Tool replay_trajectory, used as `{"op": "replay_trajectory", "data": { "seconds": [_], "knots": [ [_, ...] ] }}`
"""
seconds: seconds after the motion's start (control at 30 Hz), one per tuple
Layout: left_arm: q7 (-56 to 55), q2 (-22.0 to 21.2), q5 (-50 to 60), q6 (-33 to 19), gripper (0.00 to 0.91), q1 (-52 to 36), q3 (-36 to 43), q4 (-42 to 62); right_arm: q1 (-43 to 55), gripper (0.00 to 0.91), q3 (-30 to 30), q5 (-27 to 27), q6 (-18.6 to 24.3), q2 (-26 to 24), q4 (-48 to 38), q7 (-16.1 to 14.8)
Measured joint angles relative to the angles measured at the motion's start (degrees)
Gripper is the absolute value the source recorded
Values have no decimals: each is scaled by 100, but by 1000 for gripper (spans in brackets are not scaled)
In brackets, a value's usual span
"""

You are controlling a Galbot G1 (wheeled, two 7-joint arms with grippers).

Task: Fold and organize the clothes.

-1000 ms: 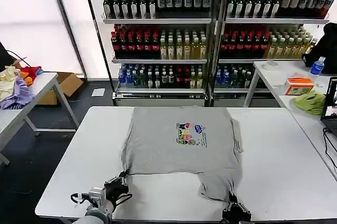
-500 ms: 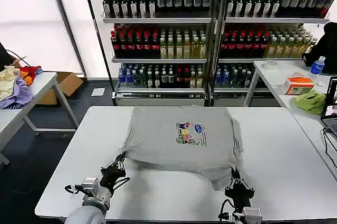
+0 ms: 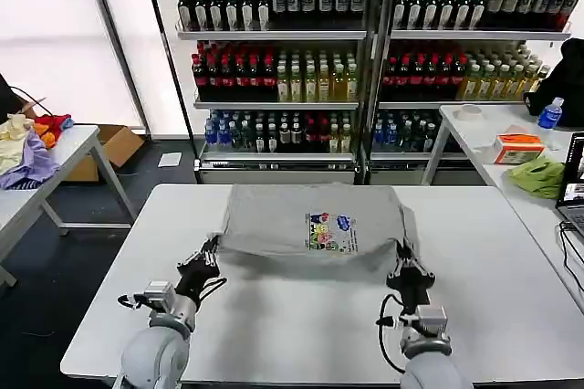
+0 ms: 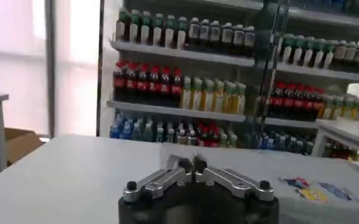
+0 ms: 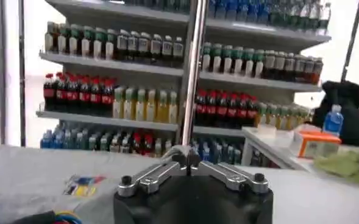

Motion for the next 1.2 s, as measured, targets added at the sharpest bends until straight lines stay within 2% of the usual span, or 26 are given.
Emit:
{"op": "replay_trajectory", "data": {
  "seconds": [0.5, 1.17, 1.2],
  "knots": [
    [-25, 92, -163, 51, 10, -1005, 269, 1131, 1233, 0, -139, 141, -103, 17, -1232, -201],
    [16, 131, -139, 71, 0, -1652, 547, 2040, 1961, 0, -273, 119, -217, 124, -2213, -314],
    [25, 143, -130, 63, 30, -1675, 557, 2056, 1976, 0, -271, 128, -219, 133, -2248, -317]
  ]
}}
